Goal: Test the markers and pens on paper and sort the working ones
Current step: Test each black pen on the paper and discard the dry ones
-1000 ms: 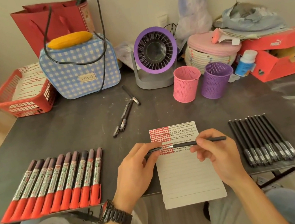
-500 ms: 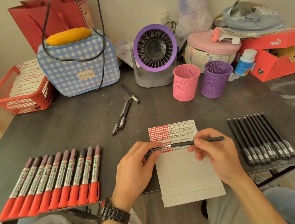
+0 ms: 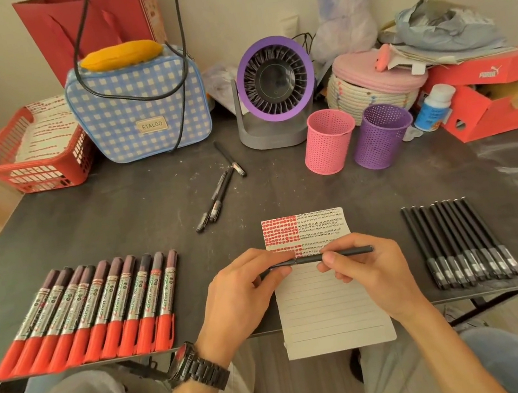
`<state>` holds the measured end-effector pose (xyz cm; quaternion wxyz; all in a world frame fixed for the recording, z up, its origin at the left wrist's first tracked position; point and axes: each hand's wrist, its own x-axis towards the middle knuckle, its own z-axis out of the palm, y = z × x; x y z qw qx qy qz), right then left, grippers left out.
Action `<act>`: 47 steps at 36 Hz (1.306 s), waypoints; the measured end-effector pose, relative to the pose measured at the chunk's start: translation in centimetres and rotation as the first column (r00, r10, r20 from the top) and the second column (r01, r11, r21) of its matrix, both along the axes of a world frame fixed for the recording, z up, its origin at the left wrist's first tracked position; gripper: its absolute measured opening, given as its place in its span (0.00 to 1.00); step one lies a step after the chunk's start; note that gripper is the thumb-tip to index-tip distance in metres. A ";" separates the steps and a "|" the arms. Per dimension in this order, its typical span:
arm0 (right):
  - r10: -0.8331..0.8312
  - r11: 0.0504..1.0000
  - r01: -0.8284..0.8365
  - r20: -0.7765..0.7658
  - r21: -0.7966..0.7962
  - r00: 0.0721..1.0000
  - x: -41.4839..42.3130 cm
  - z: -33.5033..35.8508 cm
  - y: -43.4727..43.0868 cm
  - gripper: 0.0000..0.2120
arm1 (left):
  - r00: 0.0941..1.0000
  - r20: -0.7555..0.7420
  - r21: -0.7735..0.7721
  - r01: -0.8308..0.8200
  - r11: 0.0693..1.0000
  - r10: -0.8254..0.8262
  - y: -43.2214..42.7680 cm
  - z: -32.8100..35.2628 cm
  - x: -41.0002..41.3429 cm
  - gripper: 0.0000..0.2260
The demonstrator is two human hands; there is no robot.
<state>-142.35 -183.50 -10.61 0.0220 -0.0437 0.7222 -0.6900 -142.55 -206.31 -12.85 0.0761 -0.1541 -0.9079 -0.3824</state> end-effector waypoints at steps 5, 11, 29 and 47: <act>0.018 0.999 -0.019 0.019 0.040 1.000 -0.1 0.0 -0.1 0.04 | 1.000 0.015 -0.021 0.011 1.000 -0.011 0.1 -0.1 0.1 0.13; 0.046 0.995 -0.049 0.036 0.086 0.998 -0.4 0.4 -0.3 0.06 | 1.000 0.018 -0.017 0.013 1.000 -0.012 0.2 -0.2 -0.2 0.11; -0.187 0.955 0.213 0.140 -0.206 0.972 0.3 2.1 2.1 0.10 | 0.997 0.038 -0.404 -0.050 0.913 0.072 0.9 0.0 -0.7 0.38; -0.504 0.580 0.334 0.006 0.743 0.863 -0.6 5.2 22.5 0.08 | 0.996 0.010 -0.401 -0.078 0.913 0.090 0.5 -0.9 -0.6 0.33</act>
